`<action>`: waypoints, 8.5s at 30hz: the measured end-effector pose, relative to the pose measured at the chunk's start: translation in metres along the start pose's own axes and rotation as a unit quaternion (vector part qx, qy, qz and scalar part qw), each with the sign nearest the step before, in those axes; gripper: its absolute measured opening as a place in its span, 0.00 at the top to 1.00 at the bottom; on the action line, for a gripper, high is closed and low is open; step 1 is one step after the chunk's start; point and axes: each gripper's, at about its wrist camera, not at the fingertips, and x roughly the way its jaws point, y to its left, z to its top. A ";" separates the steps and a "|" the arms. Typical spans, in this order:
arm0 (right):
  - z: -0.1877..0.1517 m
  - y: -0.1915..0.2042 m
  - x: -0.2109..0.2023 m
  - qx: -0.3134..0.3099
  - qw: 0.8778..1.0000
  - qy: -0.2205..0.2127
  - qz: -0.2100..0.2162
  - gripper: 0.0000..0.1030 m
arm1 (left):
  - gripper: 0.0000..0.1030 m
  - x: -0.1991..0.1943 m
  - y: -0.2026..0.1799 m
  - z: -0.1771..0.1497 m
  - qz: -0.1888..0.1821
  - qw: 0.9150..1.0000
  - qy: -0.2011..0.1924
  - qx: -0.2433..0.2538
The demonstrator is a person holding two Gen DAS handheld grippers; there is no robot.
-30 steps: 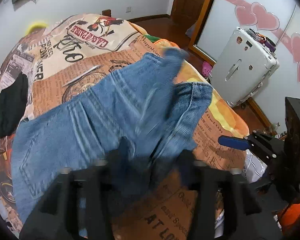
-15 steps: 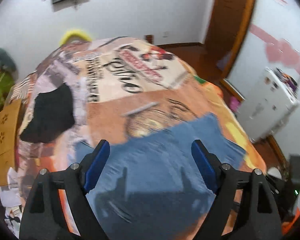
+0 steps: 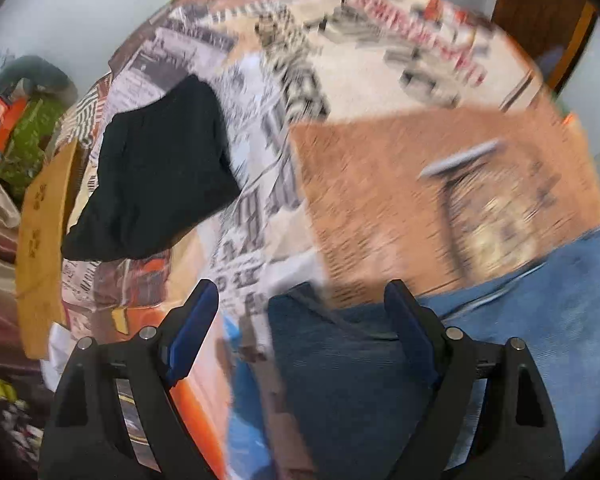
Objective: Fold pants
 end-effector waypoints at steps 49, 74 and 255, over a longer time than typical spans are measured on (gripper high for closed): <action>0.028 0.091 -0.025 -0.126 0.989 -0.062 0.042 0.72 | 0.79 -0.154 -0.038 -0.147 -0.161 0.980 -0.116 0.016; 0.006 0.020 -0.042 -0.044 0.997 -0.049 -0.027 0.62 | 0.47 -0.138 -0.003 -0.158 -0.054 0.990 -0.128 0.024; 0.123 0.235 -0.173 -0.238 0.877 -0.401 0.119 0.71 | 0.46 -0.397 0.124 -0.216 0.035 0.852 -0.502 -0.145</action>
